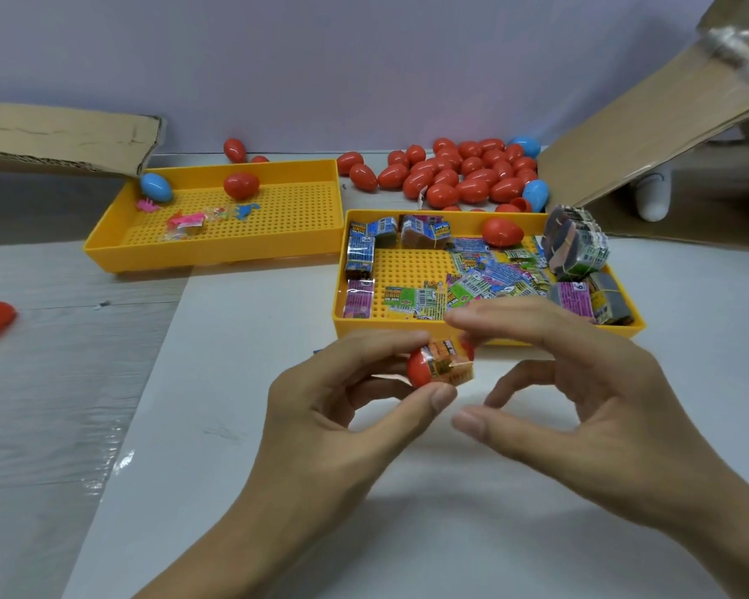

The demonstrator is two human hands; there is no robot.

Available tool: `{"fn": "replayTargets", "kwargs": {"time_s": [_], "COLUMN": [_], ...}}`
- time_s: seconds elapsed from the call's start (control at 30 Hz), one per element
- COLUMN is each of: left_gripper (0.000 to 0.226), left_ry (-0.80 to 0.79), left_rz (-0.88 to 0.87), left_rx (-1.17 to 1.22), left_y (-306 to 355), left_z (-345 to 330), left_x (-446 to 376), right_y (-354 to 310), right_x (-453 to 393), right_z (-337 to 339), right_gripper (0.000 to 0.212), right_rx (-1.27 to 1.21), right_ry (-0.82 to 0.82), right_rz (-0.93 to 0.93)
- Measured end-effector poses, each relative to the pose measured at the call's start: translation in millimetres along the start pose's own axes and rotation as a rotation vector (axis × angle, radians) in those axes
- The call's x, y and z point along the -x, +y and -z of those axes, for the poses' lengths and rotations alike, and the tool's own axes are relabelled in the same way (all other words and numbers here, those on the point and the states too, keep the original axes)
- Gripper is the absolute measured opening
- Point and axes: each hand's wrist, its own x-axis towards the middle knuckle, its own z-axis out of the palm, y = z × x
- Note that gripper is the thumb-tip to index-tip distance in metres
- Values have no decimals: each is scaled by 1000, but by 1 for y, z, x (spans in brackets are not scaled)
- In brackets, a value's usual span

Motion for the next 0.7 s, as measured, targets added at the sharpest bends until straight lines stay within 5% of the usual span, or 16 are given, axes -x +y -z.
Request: {"fn": "replayTargets", "kwargs": {"time_s": [0.27,0.57,0.63,0.7], "left_gripper": [33,11,9,7], "left_ry": [90,215,198,185], "left_rz": [160,193,195,197], "left_rx": [50,71,63,60], "left_y": [9,-3,-5,-3], "left_z": [-2,0,-3,-5], "left_x": [-1,-5,-6,-8], "right_y": [3,-29,-34,-36], "right_x": [-2,-39,-53,-64], "right_z": [-6,93,138,174], "right_gripper": [34,25,22,24], "right_rx": [206,979,1147,1281], "right_ry": [91,485,630,734], "right_rz": [160,595,542,230]}}
